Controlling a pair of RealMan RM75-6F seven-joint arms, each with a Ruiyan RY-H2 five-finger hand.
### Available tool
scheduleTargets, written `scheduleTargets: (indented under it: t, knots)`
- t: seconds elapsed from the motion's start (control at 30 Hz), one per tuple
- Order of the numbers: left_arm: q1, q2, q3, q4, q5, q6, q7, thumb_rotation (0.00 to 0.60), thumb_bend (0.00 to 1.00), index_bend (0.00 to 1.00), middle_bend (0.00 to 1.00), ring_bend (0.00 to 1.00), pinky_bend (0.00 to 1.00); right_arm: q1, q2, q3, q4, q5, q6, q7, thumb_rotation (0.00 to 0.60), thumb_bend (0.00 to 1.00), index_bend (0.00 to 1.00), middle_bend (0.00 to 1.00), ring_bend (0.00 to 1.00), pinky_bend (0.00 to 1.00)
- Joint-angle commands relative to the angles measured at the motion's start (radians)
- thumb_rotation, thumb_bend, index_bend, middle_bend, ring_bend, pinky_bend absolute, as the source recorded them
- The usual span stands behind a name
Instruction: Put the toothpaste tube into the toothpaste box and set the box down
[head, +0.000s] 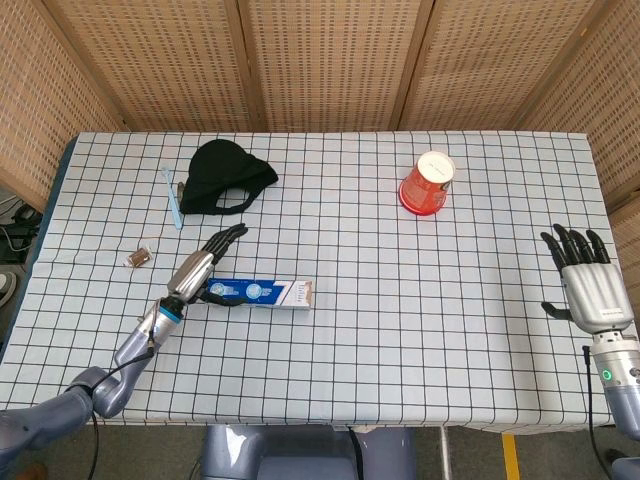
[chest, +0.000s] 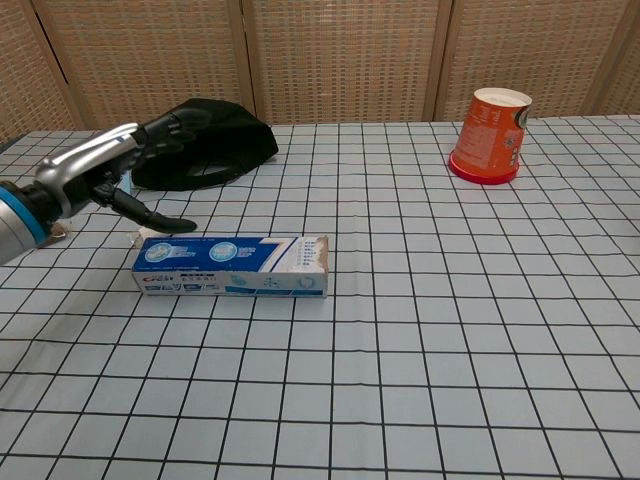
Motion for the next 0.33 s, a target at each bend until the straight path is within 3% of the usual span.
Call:
scheduleTargets:
  t: [0.03, 0.17, 0.33]
  knots:
    - [0.152, 0.285, -0.037, -0.427, -0.117, 0.13, 0.491, 0.6, 0.0, 0.0, 0.0, 0.0, 0.0, -0.06, -0.008, -0.025, -0.007, -0.057, 0.086, 0.036, 0.6, 0.0, 0.05, 0.01, 0.01, 0.0]
    - [0.249, 0.43, -0.018, -0.647, -0.227, 0.166, 0.742, 0.6, 0.0, 0.0, 0.0, 0.0, 0.0, -0.102, -0.035, -0.045, 0.004, -0.106, 0.155, 0.056, 0.6, 0.0, 0.02, 0.0, 0.0, 0.0]
    - [0.32, 0.516, 0.002, -0.769, -0.286, 0.213, 0.859, 0.6, 0.0, 0.0, 0.0, 0.0, 0.0, -0.134, -0.051, -0.062, 0.012, -0.14, 0.198, 0.061, 0.6, 0.0, 0.0, 0.0, 0.0, 0.0]
